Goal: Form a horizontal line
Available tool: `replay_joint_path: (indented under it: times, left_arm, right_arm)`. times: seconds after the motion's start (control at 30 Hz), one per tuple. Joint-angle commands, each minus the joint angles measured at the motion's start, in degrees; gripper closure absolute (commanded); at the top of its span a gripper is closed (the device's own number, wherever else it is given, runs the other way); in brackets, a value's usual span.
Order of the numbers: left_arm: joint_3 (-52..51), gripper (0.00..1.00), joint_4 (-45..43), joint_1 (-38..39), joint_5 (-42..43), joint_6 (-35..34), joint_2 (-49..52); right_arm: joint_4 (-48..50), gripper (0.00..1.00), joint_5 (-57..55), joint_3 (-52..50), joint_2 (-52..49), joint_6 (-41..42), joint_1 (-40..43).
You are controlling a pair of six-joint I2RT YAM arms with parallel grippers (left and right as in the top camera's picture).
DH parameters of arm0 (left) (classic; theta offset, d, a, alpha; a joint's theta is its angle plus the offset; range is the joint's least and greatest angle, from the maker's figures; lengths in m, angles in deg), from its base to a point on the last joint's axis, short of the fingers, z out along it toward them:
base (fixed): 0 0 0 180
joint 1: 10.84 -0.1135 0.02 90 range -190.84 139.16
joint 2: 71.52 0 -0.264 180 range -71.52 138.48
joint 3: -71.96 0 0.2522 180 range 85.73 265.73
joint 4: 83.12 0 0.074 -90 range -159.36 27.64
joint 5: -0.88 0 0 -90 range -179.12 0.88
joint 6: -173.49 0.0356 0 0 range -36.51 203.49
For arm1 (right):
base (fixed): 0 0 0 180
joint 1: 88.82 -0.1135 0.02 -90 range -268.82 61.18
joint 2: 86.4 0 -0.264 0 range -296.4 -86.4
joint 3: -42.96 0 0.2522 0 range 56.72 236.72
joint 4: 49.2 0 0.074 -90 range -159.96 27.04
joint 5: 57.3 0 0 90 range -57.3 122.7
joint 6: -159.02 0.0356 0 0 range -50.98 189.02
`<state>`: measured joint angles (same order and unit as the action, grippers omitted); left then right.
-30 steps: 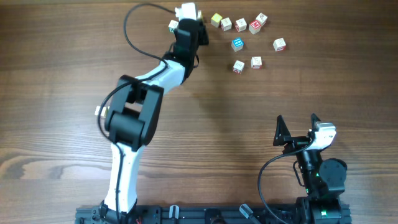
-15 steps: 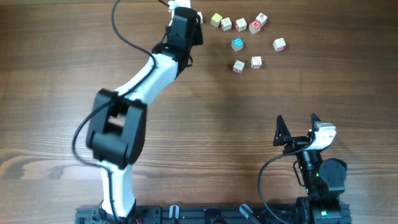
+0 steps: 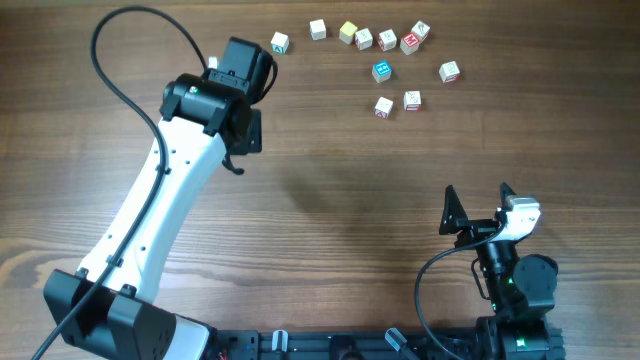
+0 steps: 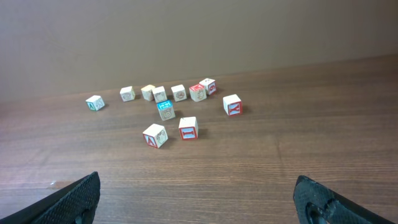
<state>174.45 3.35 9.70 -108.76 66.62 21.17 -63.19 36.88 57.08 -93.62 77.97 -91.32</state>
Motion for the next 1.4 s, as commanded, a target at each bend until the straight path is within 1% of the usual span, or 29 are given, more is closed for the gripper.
replay_joint_path:
  times: [0.0,0.1,0.17,0.23,0.3,0.37,0.47,0.53,0.73,0.77,0.83,0.87,0.97,1.0,1.03,1.07,1.13,1.2,1.23,1.33,1.37]
  left_arm:
    - [-3.74,0.84,0.20,-0.20,-0.13,-0.35,0.46]
    - [-8.92,0.83,-0.28,-0.20,0.50,-0.98,0.46]
    - [-13.31,0.83,-2.10,-0.20,0.55,-2.45,0.46]
    - [-17.62,0.80,-5.20,-0.20,0.50,-2.95,0.46]
    - [-21.64,0.74,-9.22,-0.20,0.48,-2.93,0.48]
    - [-25.38,0.71,-13.55,-0.26,-0.02,-2.91,0.48]
    - [-28.17,0.71,-17.62,-1.25,-1.68,-2.91,0.48]
    - [-29.35,0.71,-19.87,-2.69,-1.70,-2.89,0.50]
    - [-30.03,0.71,-24.26,-9.66,-1.66,-2.91,0.52]
    - [-30.03,0.71,-25.14,-10.51,-1.64,-2.91,0.52]
    - [-30.03,0.71,-26.21,-11.54,-1.40,-2.89,0.55]
    - [-30.03,0.71,-26.91,-11.82,-1.38,-2.91,0.55]
    - [-30.03,0.71,-28.20,-11.82,-1.42,-2.91,0.55]
    - [-30.03,0.70,-28.61,-11.82,-1.42,-2.91,0.55]
    - [-30.03,0.70,-28.96,-11.80,-1.42,-2.91,0.55]
    - [-30.03,0.68,-29.00,-11.82,-1.42,-2.93,0.55]
    - [-30.03,0.58,-29.29,-11.82,-1.42,-2.93,0.55]
    - [-30.03,0.53,-29.49,-11.82,-1.42,-2.93,0.55]
    - [-30.03,0.52,-29.46,-11.80,-1.38,-2.93,0.55]
    - [-30.03,0.51,-29.44,-11.80,0.57,-2.93,0.55]
    - [-30.01,0.51,-29.49,-11.80,0.74,-2.95,0.52]
  right_arm:
    - [1.81,0.00,-1.73,0.07,0.20,0.07,0.28]
    - [0.31,0.00,-1.68,0.04,0.20,0.09,0.28]
    - [0.11,0.00,-0.15,0.04,0.17,0.31,0.28]
    - [0.13,0.00,0.28,0.04,-0.04,2.08,0.28]
    - [0.13,0.00,0.28,0.04,-0.72,9.84,0.28]
    - [0.13,0.00,0.24,0.04,-1.79,18.47,0.28]
    - [0.13,0.00,0.26,0.04,-4.00,28.15,0.28]
    - [0.13,0.00,0.24,0.04,-6.43,30.71,0.28]
    - [0.28,0.00,0.26,0.04,-15.41,30.88,0.28]
    - [0.59,0.00,0.26,0.04,-16.52,32.57,0.28]
    - [0.63,0.00,0.22,0.04,-18.56,39.06,0.28]
    - [0.61,0.00,0.00,0.04,-20.06,44.04,0.28]
    - [0.57,0.00,-1.09,0.04,-21.92,49.96,0.28]
    - [0.59,0.00,-1.62,0.04,-22.58,52.70,0.28]
    - [0.55,0.00,-1.68,0.04,-23.45,57.46,0.28]
    - [0.55,0.00,-1.68,0.04,-23.82,59.91,0.28]
    - [0.55,0.00,-1.70,0.04,-24.57,64.70,0.28]
    - [0.39,0.00,-1.64,0.04,-24.87,67.17,0.28]
    - [0.15,0.00,-1.64,0.04,-24.87,68.22,0.28]
    - [0.13,0.02,-0.02,0.04,-24.87,67.73,0.28]
    - [0.22,0.00,1.03,0.04,-24.87,67.73,0.28]
